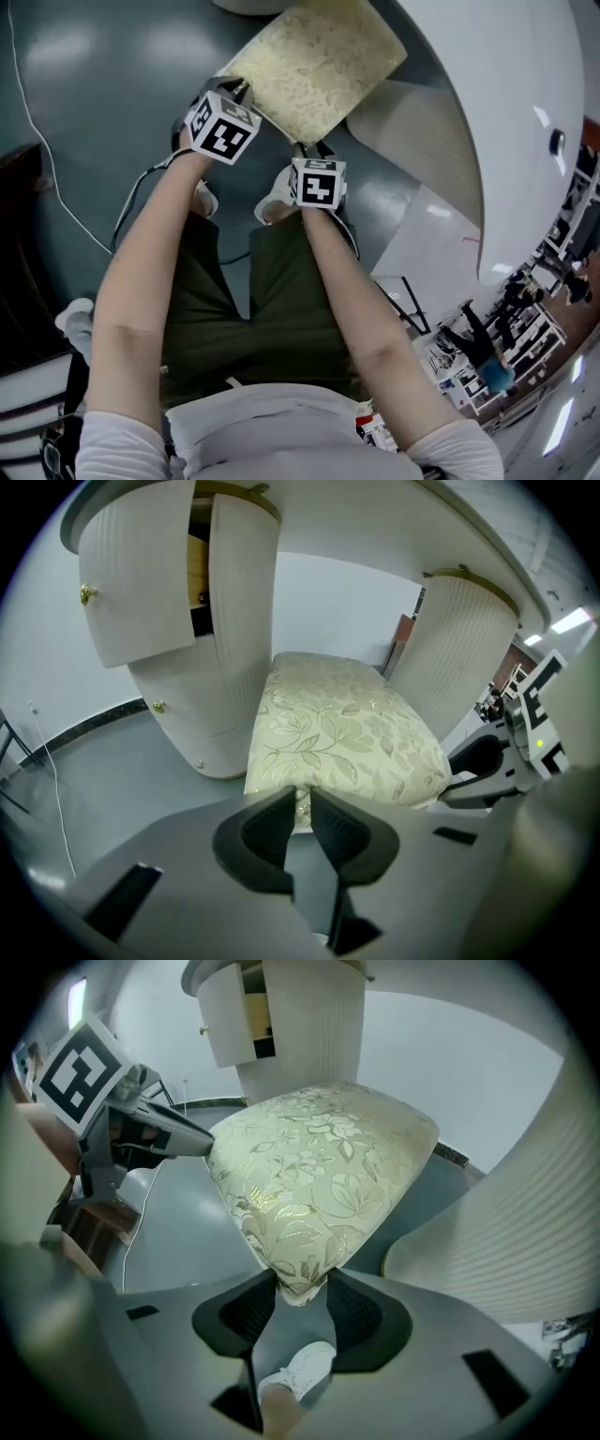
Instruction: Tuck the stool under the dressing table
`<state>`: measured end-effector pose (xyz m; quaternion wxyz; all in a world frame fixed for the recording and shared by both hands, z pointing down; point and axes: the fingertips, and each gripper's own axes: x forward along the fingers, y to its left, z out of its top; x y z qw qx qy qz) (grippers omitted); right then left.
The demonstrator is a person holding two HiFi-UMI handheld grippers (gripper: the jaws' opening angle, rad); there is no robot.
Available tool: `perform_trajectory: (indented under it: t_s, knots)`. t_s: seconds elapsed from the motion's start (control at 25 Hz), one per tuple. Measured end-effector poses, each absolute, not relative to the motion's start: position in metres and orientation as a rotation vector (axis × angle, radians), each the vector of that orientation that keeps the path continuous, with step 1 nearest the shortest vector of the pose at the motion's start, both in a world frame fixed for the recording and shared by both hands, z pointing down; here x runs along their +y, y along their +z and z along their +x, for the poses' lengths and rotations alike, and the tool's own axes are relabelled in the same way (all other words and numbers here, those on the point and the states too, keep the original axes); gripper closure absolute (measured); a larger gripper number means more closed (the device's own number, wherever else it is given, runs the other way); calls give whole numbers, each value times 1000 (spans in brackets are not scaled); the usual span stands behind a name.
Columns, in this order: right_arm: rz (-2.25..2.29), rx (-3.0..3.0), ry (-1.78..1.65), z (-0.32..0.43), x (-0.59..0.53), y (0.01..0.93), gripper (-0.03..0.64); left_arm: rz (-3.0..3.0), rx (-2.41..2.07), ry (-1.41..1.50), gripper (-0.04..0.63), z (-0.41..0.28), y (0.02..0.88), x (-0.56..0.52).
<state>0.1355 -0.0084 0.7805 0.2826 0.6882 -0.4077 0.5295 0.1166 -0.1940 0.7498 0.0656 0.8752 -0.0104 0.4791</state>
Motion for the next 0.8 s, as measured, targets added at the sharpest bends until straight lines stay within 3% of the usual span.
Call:
perform_trajectory:
  t_s: [0.8]
  knots:
    - [1906,-1074,1337,138,-3,785,462,2732,-23,1256,569,124,759,-190]
